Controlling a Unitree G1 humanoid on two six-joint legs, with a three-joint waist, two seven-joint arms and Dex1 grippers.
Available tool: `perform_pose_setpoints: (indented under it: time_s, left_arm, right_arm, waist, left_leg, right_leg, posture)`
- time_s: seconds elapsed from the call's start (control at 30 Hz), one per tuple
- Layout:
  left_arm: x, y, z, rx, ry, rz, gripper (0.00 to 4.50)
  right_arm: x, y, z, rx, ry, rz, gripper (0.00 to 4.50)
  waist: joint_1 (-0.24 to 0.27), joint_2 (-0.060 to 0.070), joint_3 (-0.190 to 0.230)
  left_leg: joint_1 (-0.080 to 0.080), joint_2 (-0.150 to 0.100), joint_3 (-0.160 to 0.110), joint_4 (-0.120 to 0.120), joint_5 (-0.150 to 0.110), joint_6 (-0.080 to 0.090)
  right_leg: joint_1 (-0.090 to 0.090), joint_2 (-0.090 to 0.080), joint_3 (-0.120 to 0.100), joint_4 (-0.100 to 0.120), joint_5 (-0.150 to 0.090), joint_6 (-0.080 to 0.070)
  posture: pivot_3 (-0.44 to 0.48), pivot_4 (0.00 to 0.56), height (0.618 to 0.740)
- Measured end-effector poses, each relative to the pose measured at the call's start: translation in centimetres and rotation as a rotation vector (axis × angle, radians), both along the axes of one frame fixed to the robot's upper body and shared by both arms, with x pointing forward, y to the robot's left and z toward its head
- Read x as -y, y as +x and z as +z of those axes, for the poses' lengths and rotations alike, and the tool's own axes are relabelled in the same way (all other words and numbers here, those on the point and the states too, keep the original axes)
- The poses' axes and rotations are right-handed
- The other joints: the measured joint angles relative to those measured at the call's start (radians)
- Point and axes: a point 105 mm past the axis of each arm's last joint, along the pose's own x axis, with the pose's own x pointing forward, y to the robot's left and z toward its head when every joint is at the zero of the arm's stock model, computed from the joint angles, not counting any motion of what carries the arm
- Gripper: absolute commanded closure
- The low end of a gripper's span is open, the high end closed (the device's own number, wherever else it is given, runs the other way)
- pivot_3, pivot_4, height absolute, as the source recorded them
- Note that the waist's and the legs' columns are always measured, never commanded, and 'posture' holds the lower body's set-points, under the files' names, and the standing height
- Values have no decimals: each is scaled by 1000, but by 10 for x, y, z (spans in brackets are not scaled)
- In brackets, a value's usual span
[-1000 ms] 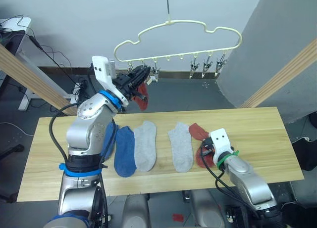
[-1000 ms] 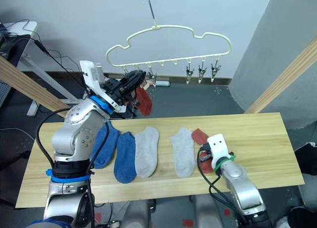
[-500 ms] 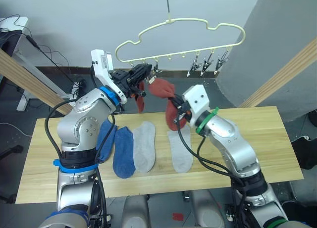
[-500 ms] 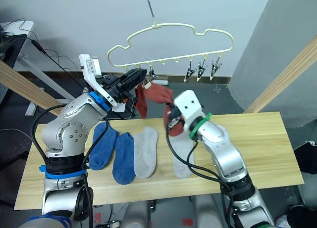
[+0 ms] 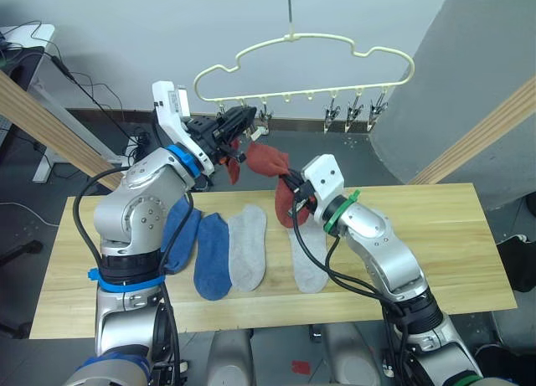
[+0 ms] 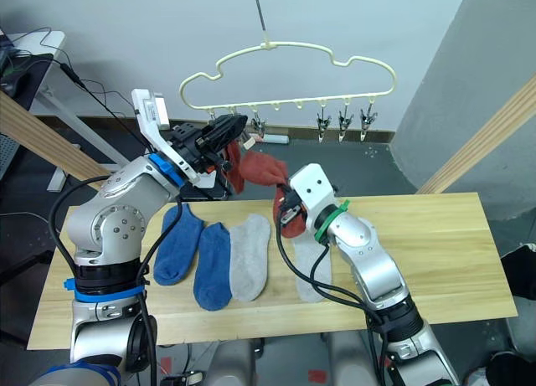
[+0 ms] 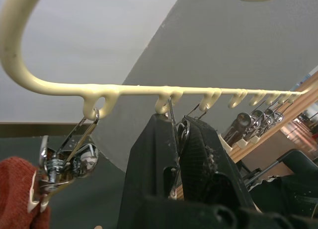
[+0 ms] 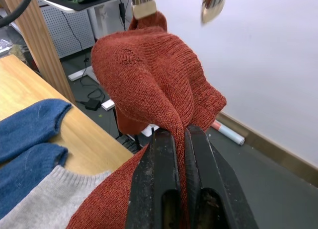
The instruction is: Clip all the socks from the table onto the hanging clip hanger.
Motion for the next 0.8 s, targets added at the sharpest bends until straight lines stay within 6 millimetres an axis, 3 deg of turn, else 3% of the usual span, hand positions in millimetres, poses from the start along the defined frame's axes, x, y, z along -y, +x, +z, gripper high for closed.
perform_pose_setpoints:
  time_s: [0.33, 0.8]
  left_arm:
    - [-2, 0, 1, 2, 3, 6, 4327]
    - [-2, 0, 1, 1, 3, 7, 4327]
  right_arm:
    - [5, -2, 8, 33, 75, -27, 4500]
    - [-4, -2, 17, 54, 112, -10, 4500]
  waist:
    - [0, 0, 0]
    - [0, 0, 0]
  left_leg:
    - [0, 0, 0, 0, 0, 0]
    - [0, 0, 0, 0, 0, 0]
  right_leg:
    - [0, 0, 0, 0, 0, 0]
    - [0, 0, 0, 0, 0, 0]
  posture:
    - [-92, 383, 740]
    - [-91, 380, 740]
